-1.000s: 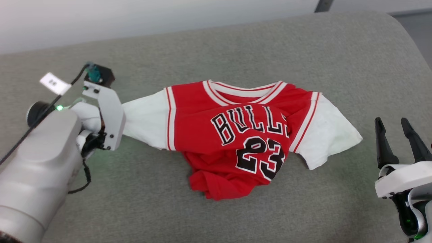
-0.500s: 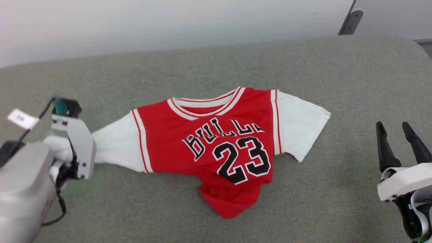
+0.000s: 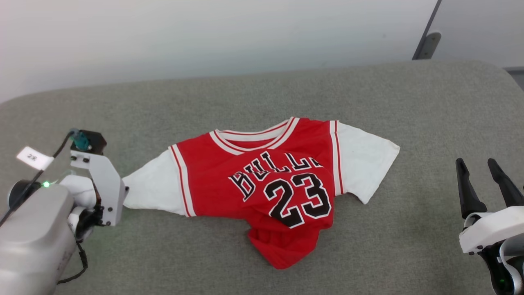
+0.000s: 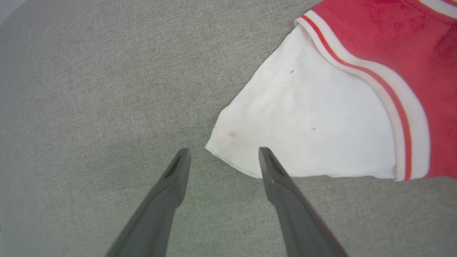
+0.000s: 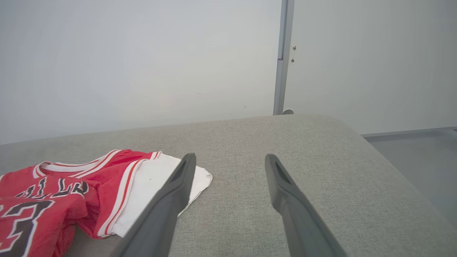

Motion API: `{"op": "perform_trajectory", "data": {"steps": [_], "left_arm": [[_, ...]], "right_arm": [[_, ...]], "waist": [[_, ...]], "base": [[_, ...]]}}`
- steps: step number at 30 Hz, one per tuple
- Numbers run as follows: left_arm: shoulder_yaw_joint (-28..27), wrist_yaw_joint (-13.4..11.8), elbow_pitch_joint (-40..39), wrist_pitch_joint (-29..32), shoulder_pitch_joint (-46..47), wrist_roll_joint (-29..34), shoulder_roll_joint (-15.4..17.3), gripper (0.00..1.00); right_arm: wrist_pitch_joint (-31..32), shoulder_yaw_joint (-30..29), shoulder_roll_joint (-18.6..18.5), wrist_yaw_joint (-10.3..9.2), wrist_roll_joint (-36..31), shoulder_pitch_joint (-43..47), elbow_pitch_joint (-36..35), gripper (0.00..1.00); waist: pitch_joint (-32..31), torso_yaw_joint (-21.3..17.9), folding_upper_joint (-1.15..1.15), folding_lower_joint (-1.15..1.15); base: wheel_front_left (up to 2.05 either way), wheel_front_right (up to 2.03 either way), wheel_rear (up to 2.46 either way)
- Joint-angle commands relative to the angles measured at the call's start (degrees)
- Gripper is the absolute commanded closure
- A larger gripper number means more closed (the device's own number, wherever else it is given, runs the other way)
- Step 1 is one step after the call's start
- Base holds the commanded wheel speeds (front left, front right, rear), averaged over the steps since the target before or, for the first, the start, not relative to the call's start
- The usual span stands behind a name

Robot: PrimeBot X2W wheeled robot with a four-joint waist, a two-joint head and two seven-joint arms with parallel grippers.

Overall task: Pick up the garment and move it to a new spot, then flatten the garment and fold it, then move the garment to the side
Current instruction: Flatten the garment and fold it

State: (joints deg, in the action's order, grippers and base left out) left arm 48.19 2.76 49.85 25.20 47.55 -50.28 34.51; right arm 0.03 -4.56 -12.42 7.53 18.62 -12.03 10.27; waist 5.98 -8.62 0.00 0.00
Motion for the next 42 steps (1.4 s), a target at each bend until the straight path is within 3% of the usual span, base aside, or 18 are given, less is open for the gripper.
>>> {"op": "perform_trajectory", "data": {"steps": [1, 10, 27, 30, 31, 37, 42], "left_arm": [[0.49, 0.13, -0.67, -0.06, 0.04, 0.69, 0.09, 0.0], [1.03, -0.54, -2.29, 1.47, 1.71, 1.12, 0.4, 0.0], [0.19, -0.29, 3.19, 9.34, 6.36, -2.16, -0.28, 0.0], [0.45, -0.32, 4.67, 11.71, 5.44, -3.0, -1.23, 0.71], [0.52, -0.41, 5.13, 12.87, 5.08, -3.33, -1.65, 1.0], [0.36, -0.39, 5.47, 16.52, 4.78, -5.22, -2.76, 1.0], [0.38, -0.52, 4.42, 16.92, 5.91, -5.23, -3.37, 1.0]], "right_arm": [[0.08, -0.01, -0.19, -0.08, -0.78, 1.04, -0.6, 0.0], [-0.62, 0.69, -0.43, -0.08, -1.09, 0.95, -4.0, 0.0], [-0.83, 1.1, -0.61, -0.08, -0.95, -2.46, -10.47, 0.0], [-0.57, 0.91, -0.63, -0.08, -1.19, -2.69, -10.85, 0.0], [-0.31, 0.75, -0.56, -0.08, -1.19, -2.7, -10.99, 0.0], [2.22, 0.23, -0.52, -0.08, -0.09, -3.88, -10.96, 0.0], [8.59, 1.21, -1.93, -0.08, 1.37, -6.67, -8.14, 0.0]], "waist": [[-1.21, 0.59, 0.0, 0.0], [-1.0, 0.74, 0.0, 0.0], [8.09, -1.22, 0.0, 0.0], [8.84, -1.26, 0.0, 0.0], [9.02, -1.2, 0.0, 0.0], [9.83, -0.34, 0.0, 0.0], [10.54, 0.8, 0.0, 0.0]], "base": [[0.0, 0.0, 0.0], [0.0, 0.0, 0.0], [0.0, 0.0, 0.0], [0.0, 0.0, 0.0], [0.0, 0.0, 0.0], [0.0, 0.0, 0.0], [0.0, 0.0, 0.0]]}}
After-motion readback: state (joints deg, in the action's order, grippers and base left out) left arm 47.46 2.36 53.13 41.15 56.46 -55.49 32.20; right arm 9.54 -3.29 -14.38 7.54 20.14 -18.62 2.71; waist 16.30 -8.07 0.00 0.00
